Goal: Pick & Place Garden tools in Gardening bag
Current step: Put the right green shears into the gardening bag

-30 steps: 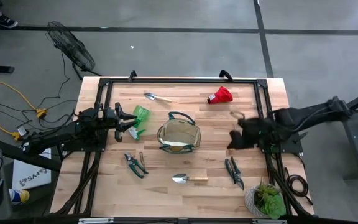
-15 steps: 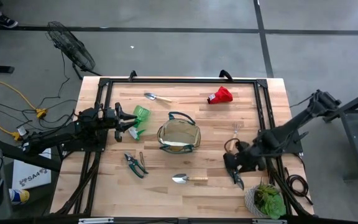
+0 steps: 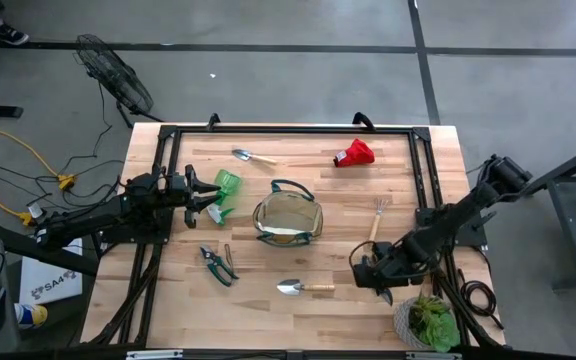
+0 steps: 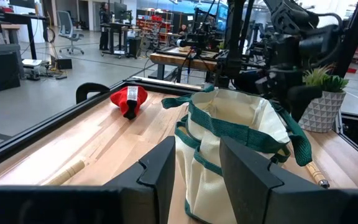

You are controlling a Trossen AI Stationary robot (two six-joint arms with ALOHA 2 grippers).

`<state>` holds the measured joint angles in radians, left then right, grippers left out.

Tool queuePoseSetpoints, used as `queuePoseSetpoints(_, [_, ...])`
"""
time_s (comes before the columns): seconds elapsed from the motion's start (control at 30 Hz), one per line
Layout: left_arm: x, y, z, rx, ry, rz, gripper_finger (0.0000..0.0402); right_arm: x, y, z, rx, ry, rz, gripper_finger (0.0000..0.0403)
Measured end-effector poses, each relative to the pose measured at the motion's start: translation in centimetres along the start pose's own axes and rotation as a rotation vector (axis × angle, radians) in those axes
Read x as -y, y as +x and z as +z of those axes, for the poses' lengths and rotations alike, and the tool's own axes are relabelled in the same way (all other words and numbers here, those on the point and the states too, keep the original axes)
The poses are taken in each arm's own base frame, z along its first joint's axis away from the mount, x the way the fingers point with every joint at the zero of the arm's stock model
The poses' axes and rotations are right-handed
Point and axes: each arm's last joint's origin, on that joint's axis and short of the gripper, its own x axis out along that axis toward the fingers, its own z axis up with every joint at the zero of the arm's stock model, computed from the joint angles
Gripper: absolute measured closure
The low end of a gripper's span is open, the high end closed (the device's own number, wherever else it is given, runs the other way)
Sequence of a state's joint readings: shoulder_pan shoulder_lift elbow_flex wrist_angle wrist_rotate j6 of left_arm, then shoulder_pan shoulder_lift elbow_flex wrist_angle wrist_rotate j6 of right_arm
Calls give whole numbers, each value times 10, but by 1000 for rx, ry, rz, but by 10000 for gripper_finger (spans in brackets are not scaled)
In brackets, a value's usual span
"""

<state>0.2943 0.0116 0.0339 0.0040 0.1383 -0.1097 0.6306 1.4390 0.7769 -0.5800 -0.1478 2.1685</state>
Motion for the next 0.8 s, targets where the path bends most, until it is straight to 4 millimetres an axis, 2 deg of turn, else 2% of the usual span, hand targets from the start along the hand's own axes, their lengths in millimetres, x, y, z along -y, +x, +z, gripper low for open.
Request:
queuePoseSetpoints(0.33, [0, 0, 0, 0, 0, 0, 278, 0, 24, -8, 21, -32, -33, 138])
queuePoseSetpoints(0.8, [0, 0, 0, 0, 0, 0, 278, -17, 24, -20, 185, -154, -193, 138])
